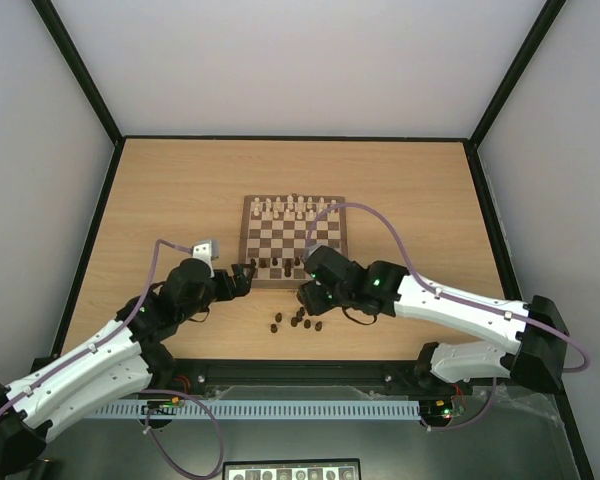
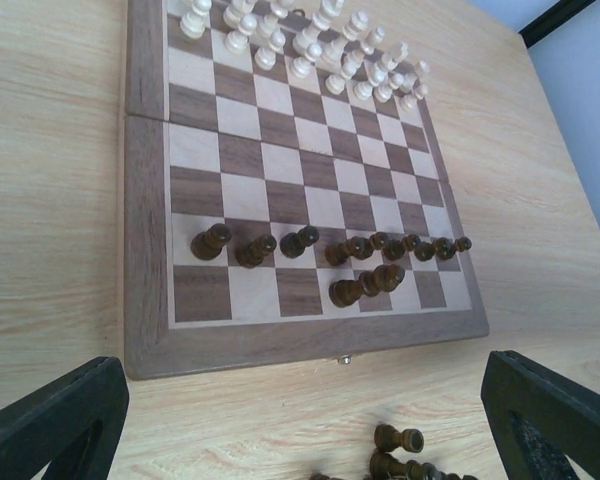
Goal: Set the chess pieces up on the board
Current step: Pick up the chess piece at the center of the board.
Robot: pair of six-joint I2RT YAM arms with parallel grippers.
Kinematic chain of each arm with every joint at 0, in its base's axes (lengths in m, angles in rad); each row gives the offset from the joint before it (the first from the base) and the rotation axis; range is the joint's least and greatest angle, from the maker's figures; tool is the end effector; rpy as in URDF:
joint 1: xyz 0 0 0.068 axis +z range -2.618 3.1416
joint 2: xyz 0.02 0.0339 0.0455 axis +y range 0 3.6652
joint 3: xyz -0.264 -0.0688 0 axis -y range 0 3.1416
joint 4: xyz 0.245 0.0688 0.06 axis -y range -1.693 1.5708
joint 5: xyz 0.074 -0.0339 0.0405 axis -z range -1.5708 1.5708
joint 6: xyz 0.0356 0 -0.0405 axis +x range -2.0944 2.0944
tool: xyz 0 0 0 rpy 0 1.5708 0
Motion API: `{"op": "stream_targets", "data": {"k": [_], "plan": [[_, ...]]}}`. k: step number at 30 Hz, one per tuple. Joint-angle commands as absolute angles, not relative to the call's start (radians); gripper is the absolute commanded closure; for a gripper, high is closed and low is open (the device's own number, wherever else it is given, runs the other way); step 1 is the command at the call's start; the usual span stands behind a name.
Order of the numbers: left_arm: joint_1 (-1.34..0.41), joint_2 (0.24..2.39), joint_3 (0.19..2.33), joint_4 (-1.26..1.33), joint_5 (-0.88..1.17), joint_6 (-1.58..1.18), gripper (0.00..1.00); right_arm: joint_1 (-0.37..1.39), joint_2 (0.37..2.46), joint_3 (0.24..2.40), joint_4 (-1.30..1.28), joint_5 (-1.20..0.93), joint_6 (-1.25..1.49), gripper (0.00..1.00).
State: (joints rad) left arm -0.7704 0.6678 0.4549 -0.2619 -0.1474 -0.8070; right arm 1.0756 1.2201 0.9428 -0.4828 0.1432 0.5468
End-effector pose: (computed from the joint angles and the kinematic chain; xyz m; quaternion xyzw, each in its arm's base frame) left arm 0.1199 -0.1091 0.2339 -0.0539 0.8504 -0.3243 0.4108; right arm 0.1283 0.2268 0.2768 -0.2123 0.8921 0.2399 0.3185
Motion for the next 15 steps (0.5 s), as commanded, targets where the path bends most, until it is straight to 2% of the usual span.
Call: {"op": "stream_targets", "data": {"k": [1, 7, 15], "plan": [[-0.776, 0.683, 0.427, -0.265, -0.114, -0.83, 0.01, 1.129, 1.247, 0.913, -0.527, 0.154, 0.6, 0.45], [-0.785, 0.676, 0.406, -0.241, -0.103, -0.838, 0.0, 1.166, 1.296, 0.884, -0.497, 0.169, 0.613, 0.54], [-0.79, 0.694, 0.407, -0.197, -0.109, -0.824, 0.01, 1.184, 1.358, 0.871, -0.451, 0.186, 0.626, 0.6]]}}
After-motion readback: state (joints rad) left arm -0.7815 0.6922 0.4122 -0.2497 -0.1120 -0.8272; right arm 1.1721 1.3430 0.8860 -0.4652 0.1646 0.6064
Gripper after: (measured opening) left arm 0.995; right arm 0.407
